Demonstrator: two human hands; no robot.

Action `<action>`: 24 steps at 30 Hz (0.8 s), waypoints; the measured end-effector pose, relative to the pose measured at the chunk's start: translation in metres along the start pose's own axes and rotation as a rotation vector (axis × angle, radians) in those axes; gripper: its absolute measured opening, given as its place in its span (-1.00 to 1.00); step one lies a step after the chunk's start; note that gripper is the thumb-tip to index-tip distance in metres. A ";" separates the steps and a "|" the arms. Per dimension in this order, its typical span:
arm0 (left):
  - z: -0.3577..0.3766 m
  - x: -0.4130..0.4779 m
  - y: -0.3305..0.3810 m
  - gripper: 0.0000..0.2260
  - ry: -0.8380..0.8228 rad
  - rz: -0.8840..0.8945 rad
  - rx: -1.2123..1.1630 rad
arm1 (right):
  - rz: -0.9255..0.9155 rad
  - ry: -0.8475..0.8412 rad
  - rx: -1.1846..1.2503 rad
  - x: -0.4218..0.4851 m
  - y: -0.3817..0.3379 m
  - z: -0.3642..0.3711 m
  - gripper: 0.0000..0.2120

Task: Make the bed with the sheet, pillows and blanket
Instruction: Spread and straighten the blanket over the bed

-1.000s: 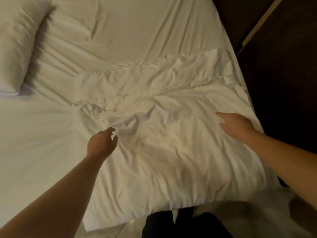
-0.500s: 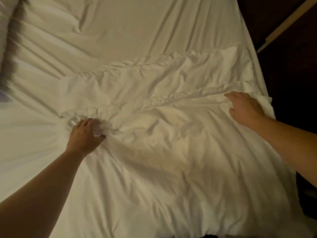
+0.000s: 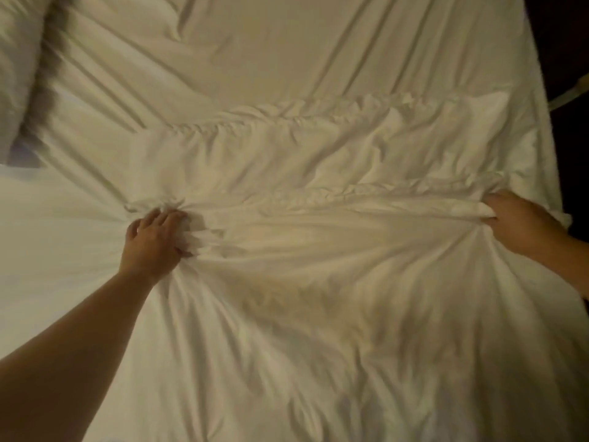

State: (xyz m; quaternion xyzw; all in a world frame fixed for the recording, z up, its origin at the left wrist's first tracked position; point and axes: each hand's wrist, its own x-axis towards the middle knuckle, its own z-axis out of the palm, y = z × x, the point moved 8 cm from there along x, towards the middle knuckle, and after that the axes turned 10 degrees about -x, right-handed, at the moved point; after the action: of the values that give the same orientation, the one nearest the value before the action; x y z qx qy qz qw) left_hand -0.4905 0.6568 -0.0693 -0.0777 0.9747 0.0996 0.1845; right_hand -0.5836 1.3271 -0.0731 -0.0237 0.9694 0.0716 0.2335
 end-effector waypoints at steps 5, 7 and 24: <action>-0.028 0.014 -0.024 -0.87 0.119 -0.099 0.167 | -0.026 0.151 -0.139 0.002 0.013 -0.019 -0.69; -0.037 0.017 -0.033 -0.94 0.178 -0.105 0.197 | -0.028 0.215 -0.242 0.003 0.013 -0.031 -0.74; -0.030 0.046 -0.025 -0.26 0.001 -0.152 -0.242 | -0.062 0.057 -0.007 0.051 0.009 -0.031 -0.69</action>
State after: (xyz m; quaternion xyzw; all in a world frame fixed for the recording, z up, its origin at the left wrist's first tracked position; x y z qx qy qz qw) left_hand -0.5385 0.6209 -0.0633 -0.1731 0.9469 0.2020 0.1803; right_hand -0.6434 1.3312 -0.0679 -0.0566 0.9742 0.0671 0.2080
